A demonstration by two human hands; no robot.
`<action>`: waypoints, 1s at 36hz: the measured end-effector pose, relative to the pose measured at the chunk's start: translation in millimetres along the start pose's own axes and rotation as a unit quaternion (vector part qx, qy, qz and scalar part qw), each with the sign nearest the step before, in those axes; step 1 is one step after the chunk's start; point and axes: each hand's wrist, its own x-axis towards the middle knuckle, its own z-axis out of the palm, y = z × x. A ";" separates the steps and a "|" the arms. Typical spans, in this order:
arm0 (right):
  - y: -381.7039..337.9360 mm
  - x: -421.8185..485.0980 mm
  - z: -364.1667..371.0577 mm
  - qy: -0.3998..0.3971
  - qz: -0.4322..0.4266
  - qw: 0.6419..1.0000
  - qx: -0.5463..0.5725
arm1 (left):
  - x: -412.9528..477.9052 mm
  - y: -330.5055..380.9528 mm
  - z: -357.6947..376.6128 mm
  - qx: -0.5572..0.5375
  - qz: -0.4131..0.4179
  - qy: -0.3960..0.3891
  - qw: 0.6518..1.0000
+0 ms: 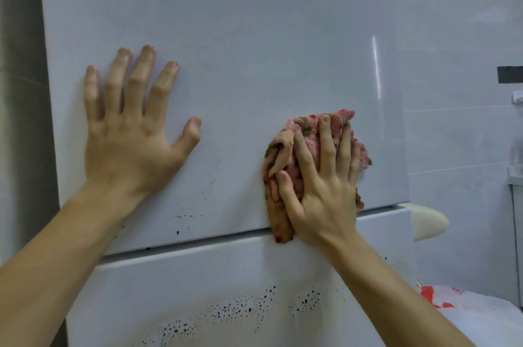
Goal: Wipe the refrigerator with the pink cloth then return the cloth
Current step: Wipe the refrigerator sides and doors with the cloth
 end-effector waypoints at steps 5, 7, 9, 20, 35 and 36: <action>5.4 26.1 -3.1 -0.005 0.020 1.000 0.002 | 1.5 1.5 0.2 0.003 0.003 -0.006 1.000; 3.6 28.1 -3.4 -0.005 0.030 1.000 0.004 | 1.5 1.8 0.3 0.003 0.001 -0.005 1.000; 2.2 24.3 -3.4 -0.009 0.036 0.999 0.007 | 1.1 1.7 0.2 0.004 0.000 -0.005 1.000; 34.2 -4.9 -13.3 -0.048 -0.039 0.998 0.013 | 0.4 -0.7 -1.9 -0.008 0.000 -0.018 1.000; -44.1 48.6 6.2 -0.019 0.058 0.998 -0.009 | 3.8 2.0 -12.1 -0.017 -0.008 -0.049 0.999; -47.9 51.6 7.1 -0.018 0.062 0.998 -0.007 | 3.9 1.9 -13.4 -0.025 -0.008 -0.050 0.998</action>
